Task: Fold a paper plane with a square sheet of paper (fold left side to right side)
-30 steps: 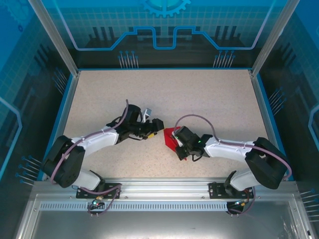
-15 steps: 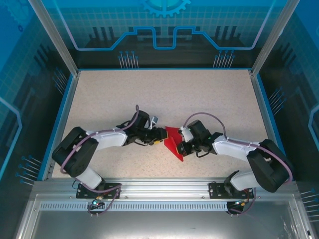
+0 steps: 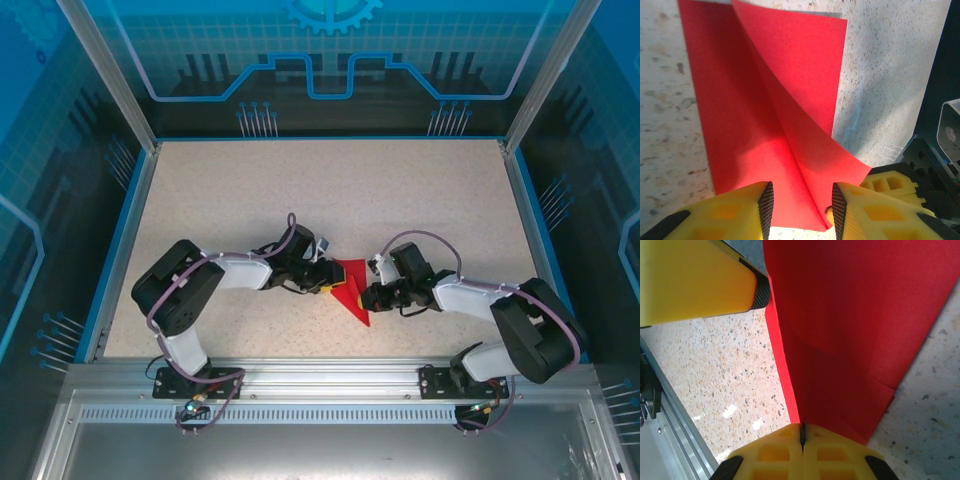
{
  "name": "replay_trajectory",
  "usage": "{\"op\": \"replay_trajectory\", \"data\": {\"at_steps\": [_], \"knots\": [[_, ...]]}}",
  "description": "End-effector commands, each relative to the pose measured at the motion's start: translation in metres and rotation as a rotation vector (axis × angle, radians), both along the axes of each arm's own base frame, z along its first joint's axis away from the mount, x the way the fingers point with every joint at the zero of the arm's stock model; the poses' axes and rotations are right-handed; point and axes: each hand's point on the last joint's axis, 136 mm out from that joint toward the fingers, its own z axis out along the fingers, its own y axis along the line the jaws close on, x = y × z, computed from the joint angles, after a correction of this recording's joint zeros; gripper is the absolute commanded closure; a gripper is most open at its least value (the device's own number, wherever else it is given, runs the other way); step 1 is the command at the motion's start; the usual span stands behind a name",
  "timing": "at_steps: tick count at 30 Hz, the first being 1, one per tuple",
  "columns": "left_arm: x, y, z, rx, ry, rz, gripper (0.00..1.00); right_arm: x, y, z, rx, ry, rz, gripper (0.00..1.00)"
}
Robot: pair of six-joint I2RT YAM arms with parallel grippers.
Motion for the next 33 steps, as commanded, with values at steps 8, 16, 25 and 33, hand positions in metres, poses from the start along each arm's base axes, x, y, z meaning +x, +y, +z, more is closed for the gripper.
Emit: {"op": "replay_trajectory", "data": {"at_steps": [8,16,25,33], "knots": [[0.008,-0.017,0.000,-0.015,-0.002,-0.013,0.59,-0.003,-0.004,-0.006,0.063,0.076,-0.042,0.97],[0.006,-0.020,-0.008,0.008,0.013,-0.022,0.56,-0.002,-0.006,-0.010,0.089,0.116,-0.062,0.97],[0.001,-0.013,-0.028,0.109,0.049,-0.028,0.55,-0.001,-0.006,-0.009,0.103,0.125,-0.071,0.93],[-0.001,-0.010,-0.036,0.129,0.063,-0.027,0.55,0.008,-0.007,0.003,0.129,0.105,-0.087,0.79]]}}
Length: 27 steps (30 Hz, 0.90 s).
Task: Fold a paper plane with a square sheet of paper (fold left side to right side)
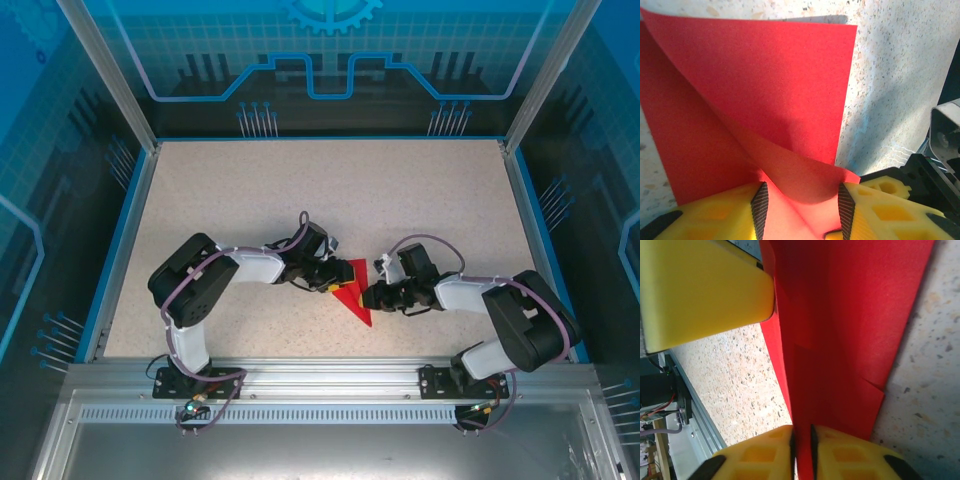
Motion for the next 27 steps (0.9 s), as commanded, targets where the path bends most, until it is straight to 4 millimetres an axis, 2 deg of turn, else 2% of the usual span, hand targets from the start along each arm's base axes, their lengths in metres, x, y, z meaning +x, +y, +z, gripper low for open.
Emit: {"op": "replay_trajectory", "data": {"at_steps": [1,6,10,17,22,27], "knots": [[-0.007,0.008,-0.022,0.078,0.038,-0.005,0.55,0.007,-0.002,0.012,0.039,-0.010,-0.016,0.77],[-0.007,0.008,-0.021,0.079,0.035,-0.006,0.55,0.020,-0.005,0.024,0.076,-0.018,-0.031,0.68],[-0.007,0.007,-0.020,0.078,0.032,-0.008,0.55,0.030,-0.005,0.026,0.098,-0.013,-0.032,0.68],[-0.007,0.007,-0.019,0.078,0.032,-0.008,0.55,0.040,0.001,0.019,0.113,0.021,-0.026,0.68],[-0.007,0.007,-0.019,0.079,0.032,-0.010,0.55,0.043,0.007,0.016,0.141,0.043,-0.013,0.73],[-0.007,0.007,-0.019,0.082,0.032,-0.010,0.55,0.042,0.003,0.011,0.108,0.044,-0.018,0.87]]}}
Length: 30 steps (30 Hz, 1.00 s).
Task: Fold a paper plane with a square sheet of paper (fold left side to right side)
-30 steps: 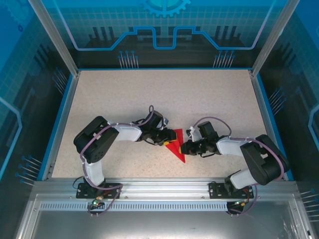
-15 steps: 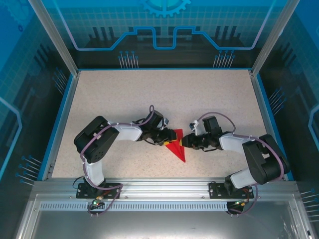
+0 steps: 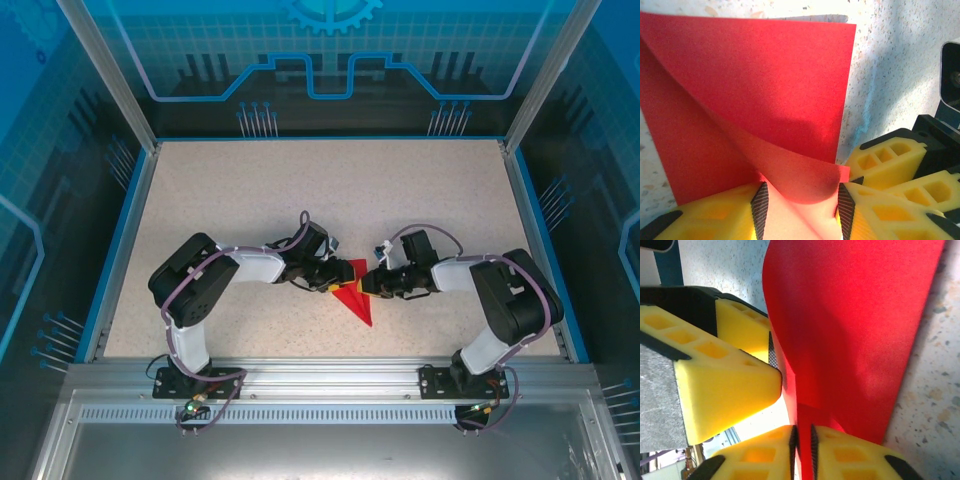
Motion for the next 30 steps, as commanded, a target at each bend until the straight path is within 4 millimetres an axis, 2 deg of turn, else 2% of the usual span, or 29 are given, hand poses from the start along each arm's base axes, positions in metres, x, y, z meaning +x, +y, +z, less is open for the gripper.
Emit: {"op": "replay_trajectory", "data": {"at_steps": [1,4,11,21,30], "knots": [[-0.007,0.007,-0.019,0.076,0.029,-0.007,0.55,0.007,-0.002,0.003,-0.004,-0.018,-0.004,0.89],[-0.006,0.008,-0.019,0.079,0.028,-0.006,0.55,0.007,-0.010,-0.003,-0.059,-0.015,-0.015,0.93],[-0.007,0.008,-0.019,0.080,0.029,-0.006,0.55,0.007,-0.025,-0.014,-0.145,-0.002,-0.038,0.94],[-0.007,0.008,-0.019,0.081,0.029,-0.008,0.55,0.008,-0.027,-0.020,-0.171,0.006,-0.035,0.93],[-0.008,0.009,-0.019,0.083,0.029,-0.008,0.55,-0.001,-0.029,-0.026,-0.185,0.033,-0.033,0.94]]}}
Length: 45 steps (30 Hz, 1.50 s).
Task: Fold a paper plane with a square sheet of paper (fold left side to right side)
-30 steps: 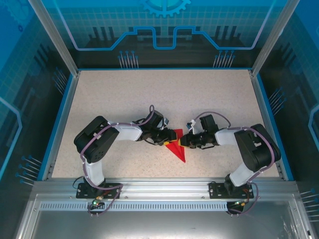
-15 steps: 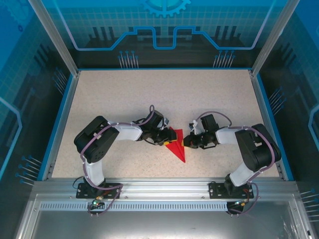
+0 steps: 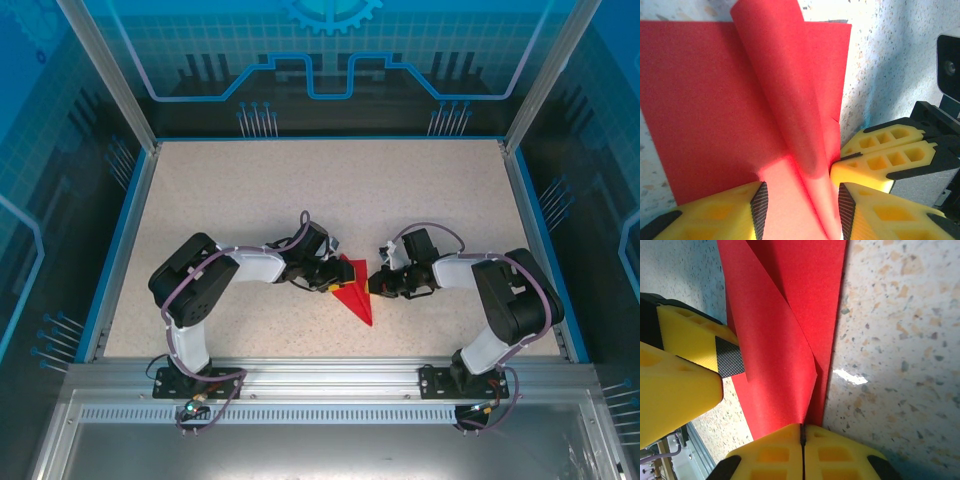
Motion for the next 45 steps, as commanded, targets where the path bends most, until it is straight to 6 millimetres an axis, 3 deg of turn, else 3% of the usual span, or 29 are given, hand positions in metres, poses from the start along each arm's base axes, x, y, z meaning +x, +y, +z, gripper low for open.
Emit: {"op": "replay_trajectory", "data": {"at_steps": [1,8,16,20,25,30,45], "knots": [[-0.007,0.008,-0.019,0.077,0.027,-0.009,0.55,-0.007,-0.008,-0.010,-0.037,0.037,-0.010,0.94],[-0.007,0.008,-0.011,0.064,0.012,-0.009,0.55,-0.014,-0.011,-0.018,-0.060,0.073,-0.024,0.93],[0.003,0.006,0.045,-0.002,-0.119,-0.003,0.57,-0.016,-0.018,-0.023,-0.115,0.100,-0.043,0.93],[0.001,-0.011,0.055,-0.077,-0.103,-0.044,0.63,-0.016,-0.018,-0.024,-0.123,0.102,-0.045,0.94],[0.002,-0.034,0.045,-0.102,-0.068,-0.092,0.68,-0.016,-0.017,-0.025,-0.128,0.106,-0.040,0.94],[0.007,-0.042,0.031,-0.090,-0.044,-0.100,0.70,-0.017,-0.018,-0.026,-0.138,0.109,-0.038,0.94],[-0.001,-0.021,-0.010,0.076,0.012,-0.107,0.70,-0.019,-0.020,-0.029,-0.182,0.122,-0.031,0.94]]}}
